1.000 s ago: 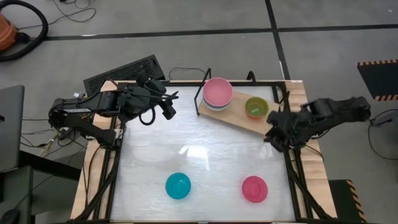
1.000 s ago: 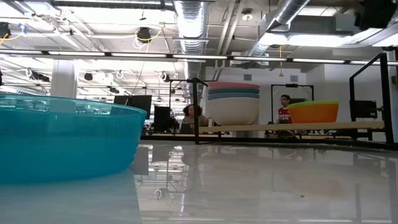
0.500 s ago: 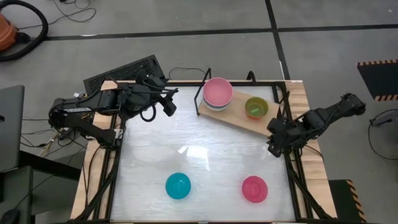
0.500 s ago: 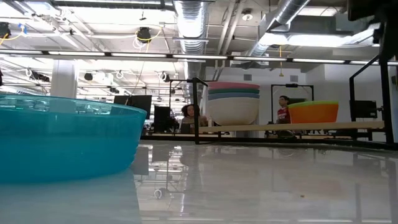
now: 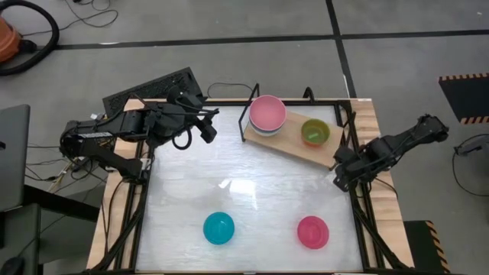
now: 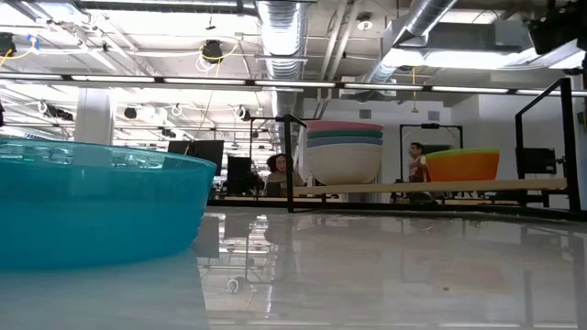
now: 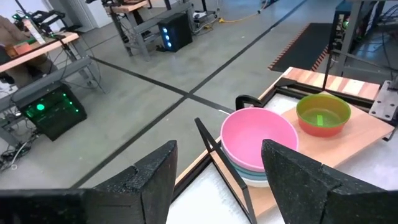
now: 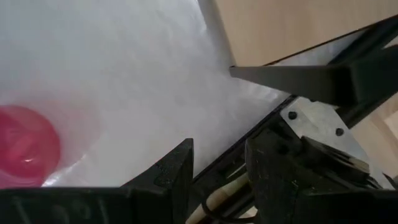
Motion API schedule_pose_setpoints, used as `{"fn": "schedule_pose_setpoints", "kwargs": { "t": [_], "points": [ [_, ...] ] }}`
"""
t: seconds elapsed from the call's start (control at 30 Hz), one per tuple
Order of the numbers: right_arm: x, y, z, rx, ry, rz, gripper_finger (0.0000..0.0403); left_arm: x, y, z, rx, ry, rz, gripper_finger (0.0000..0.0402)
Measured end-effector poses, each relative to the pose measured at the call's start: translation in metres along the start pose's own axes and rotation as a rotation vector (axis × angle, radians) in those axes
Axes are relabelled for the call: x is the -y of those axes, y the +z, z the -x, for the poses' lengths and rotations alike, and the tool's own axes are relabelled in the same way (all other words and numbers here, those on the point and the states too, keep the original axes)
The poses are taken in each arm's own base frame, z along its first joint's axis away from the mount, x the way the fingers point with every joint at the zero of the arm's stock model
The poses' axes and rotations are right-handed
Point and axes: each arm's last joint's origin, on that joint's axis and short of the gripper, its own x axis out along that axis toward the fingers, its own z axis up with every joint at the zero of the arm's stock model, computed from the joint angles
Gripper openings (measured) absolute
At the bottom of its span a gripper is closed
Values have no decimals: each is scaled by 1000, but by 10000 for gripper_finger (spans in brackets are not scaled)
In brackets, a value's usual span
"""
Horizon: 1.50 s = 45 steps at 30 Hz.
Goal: Place and stack bowls onto a shelf
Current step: Adjust the shelf
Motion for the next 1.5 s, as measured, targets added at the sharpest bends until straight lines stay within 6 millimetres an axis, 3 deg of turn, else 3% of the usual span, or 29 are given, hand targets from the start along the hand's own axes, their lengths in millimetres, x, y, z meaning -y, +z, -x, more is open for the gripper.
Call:
{"fn": "schedule_pose_setpoints", "kwargs": {
  "t": [0.3,0.6,0.83,1.5],
  "points": [
    [-5,3,-7,-27,-51,-5,170,0,0,0,-3,1,-29,222],
    [-5,6,-36,-56,-209,-1,170,0,0,0,-3,1,-31,222],
    [-7,17,-40,2,-277,1,158,0,0,0,-2,1,-30,222],
    [-3,37,-43,57,-232,-23,138,0,0,0,-2,1,-30,222]
  ]
}}
